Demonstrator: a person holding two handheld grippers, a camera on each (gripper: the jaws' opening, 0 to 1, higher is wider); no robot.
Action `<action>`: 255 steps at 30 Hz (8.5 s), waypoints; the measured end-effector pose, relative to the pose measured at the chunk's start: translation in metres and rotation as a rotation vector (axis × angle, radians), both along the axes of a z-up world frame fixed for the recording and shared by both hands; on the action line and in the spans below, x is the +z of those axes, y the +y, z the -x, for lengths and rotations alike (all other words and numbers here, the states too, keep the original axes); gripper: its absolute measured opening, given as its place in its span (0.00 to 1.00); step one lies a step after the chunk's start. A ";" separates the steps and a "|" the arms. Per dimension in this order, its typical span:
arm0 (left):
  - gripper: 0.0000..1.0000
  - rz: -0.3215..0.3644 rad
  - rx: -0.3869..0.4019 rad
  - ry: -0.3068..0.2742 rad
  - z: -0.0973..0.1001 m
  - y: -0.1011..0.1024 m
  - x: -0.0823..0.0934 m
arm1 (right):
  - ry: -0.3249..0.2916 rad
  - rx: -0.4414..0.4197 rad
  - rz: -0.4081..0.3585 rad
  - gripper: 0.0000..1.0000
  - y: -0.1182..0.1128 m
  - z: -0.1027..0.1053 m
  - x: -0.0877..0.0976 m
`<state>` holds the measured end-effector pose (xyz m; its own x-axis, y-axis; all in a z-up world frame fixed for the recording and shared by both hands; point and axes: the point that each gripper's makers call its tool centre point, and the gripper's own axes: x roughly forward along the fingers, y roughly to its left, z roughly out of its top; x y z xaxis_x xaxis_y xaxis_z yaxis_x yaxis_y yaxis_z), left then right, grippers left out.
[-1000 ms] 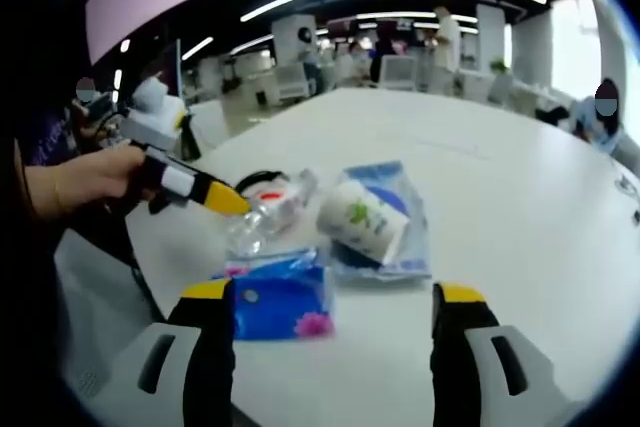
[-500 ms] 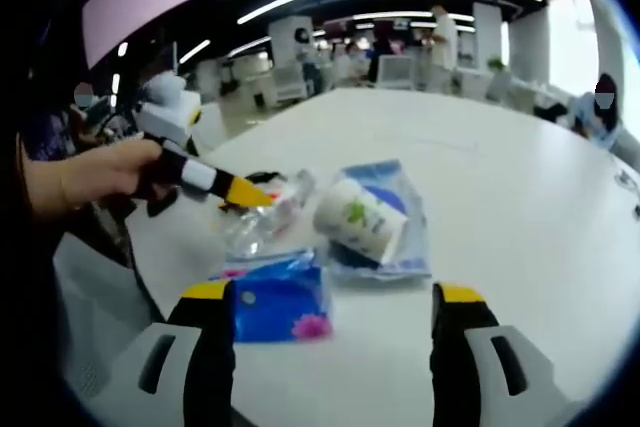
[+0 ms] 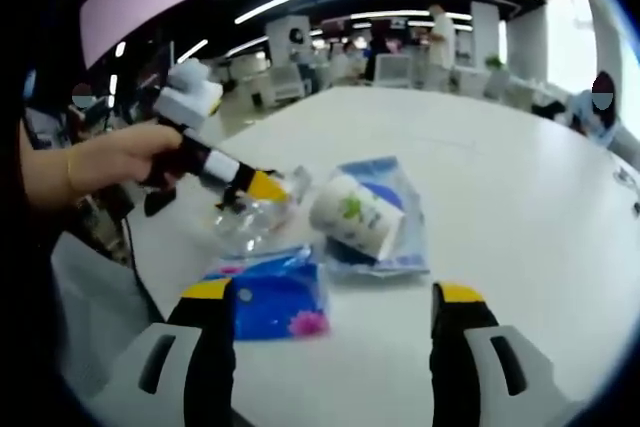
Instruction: Arrange the tabletop items into an orderly group along one side of the table until the central work area is clear of visible clutter.
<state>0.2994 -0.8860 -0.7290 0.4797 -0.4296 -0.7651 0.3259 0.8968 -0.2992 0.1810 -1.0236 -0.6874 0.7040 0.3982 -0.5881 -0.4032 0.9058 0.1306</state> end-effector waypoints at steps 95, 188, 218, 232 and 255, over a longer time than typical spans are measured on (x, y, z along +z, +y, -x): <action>0.34 -0.023 0.144 -0.379 -0.003 0.036 0.060 | -0.028 0.006 0.001 0.76 0.017 0.004 0.009; 0.36 -0.074 0.343 -0.746 -0.181 0.135 0.062 | 0.044 -0.043 -0.149 0.73 0.027 -0.048 -0.015; 0.36 -0.145 0.357 -0.694 -0.157 0.131 0.061 | -0.014 -0.014 -0.154 0.71 0.031 -0.055 0.003; 0.52 -0.140 0.330 -0.711 -0.156 0.131 0.063 | -0.030 -0.004 -0.121 0.71 0.027 -0.056 0.004; 0.98 -0.001 0.107 -0.766 -0.131 0.111 0.111 | -0.101 0.163 0.086 0.66 0.012 -0.066 0.003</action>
<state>0.4306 -0.7749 -0.6181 0.9139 -0.3510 -0.2037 0.3536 0.9351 -0.0248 0.2473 -1.0121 -0.6842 0.6912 0.4632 -0.5547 -0.5528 0.8333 0.0070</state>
